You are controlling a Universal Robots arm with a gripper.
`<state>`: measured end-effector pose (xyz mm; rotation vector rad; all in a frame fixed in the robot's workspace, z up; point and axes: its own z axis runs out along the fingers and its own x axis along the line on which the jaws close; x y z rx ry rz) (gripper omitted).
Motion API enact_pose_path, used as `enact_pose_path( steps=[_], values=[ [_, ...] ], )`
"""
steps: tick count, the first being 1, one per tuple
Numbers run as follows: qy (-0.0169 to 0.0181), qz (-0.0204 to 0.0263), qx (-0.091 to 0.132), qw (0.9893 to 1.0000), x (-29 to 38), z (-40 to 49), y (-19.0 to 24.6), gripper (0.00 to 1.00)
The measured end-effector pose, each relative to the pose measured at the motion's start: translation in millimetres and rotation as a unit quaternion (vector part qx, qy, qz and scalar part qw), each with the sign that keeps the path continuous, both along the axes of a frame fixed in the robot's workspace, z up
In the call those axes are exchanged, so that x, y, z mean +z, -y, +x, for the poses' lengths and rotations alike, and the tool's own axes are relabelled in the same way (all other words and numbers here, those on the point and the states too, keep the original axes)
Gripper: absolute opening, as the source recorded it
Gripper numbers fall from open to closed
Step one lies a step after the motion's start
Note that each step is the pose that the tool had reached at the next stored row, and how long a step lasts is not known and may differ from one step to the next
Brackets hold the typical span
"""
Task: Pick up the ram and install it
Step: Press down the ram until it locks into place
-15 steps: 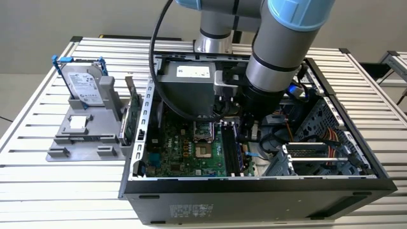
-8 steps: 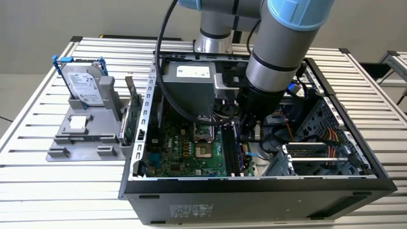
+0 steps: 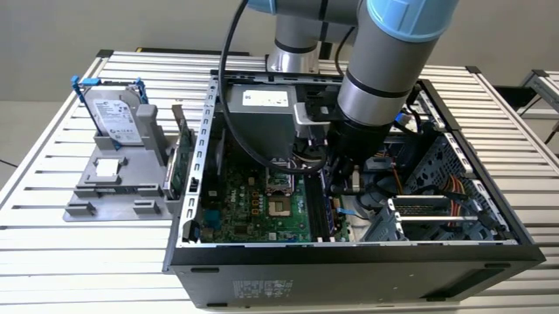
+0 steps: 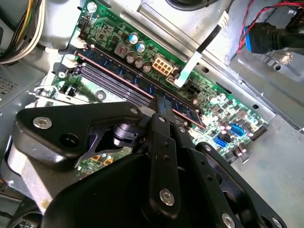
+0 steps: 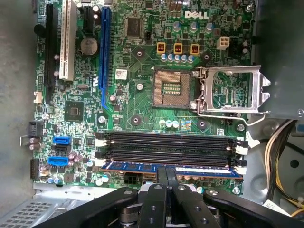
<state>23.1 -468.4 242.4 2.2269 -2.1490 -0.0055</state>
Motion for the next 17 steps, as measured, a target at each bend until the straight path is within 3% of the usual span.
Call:
enact_pose_path(
  steps=[9,17],
  values=[
    [0.0,0.0001,0.0,1.0,-0.6,0.0,0.0,0.0],
    [0.0,0.0,0.0,1.0,-8.1,0.0,0.0,0.0]
  ],
)
